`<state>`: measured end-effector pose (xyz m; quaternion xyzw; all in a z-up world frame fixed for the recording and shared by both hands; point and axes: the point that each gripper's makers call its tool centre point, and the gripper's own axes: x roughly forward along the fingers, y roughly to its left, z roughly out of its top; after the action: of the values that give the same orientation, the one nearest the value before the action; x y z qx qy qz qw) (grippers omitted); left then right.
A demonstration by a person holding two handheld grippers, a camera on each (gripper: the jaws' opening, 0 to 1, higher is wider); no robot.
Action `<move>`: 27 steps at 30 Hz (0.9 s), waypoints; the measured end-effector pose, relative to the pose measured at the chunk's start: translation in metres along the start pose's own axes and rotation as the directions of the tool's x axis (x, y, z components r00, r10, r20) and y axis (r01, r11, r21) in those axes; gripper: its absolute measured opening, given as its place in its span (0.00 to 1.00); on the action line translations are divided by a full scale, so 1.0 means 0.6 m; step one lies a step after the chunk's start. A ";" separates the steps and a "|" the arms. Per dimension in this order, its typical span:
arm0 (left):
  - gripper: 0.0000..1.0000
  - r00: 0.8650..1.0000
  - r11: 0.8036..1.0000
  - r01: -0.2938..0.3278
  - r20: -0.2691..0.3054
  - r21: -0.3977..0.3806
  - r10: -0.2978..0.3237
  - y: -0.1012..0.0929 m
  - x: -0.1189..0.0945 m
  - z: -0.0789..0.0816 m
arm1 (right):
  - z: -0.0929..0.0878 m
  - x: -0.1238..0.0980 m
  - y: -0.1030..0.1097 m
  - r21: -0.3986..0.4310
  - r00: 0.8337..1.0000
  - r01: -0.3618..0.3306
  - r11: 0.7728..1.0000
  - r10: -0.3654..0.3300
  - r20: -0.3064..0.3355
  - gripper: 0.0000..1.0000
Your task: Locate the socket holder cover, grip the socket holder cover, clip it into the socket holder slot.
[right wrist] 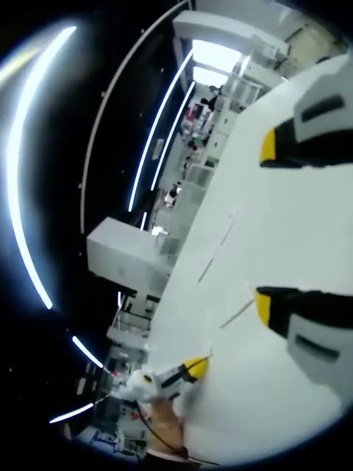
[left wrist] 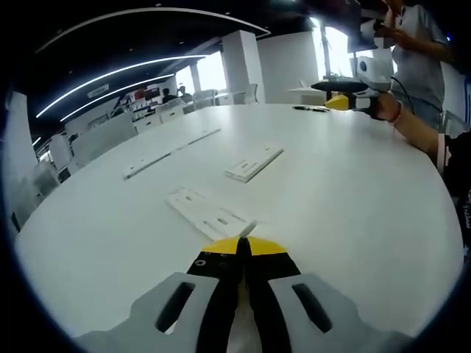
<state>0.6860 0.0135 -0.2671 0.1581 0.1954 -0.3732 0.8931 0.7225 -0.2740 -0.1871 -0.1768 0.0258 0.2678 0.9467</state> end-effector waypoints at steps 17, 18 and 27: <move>0.03 1.000 1.000 -0.022 0.006 -0.001 0.022 0.007 0.005 0.002 | 0.000 0.000 0.007 -0.005 1.000 -0.007 1.000 0.007 -0.001 0.66; 0.03 1.000 1.000 -0.024 0.006 -0.002 0.024 0.007 0.006 0.002 | 0.000 0.001 0.008 -0.006 1.000 -0.008 1.000 0.008 -0.002 0.66; 0.03 0.999 0.999 -0.038 0.012 -0.002 0.038 0.011 0.009 0.004 | 0.000 0.002 0.007 -0.012 1.000 -0.012 1.000 0.012 -0.005 0.66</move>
<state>0.6949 0.0136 -0.2664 0.1588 0.1875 -0.3569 0.9013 0.7214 -0.2703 -0.1885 -0.1828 0.0275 0.2732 0.9440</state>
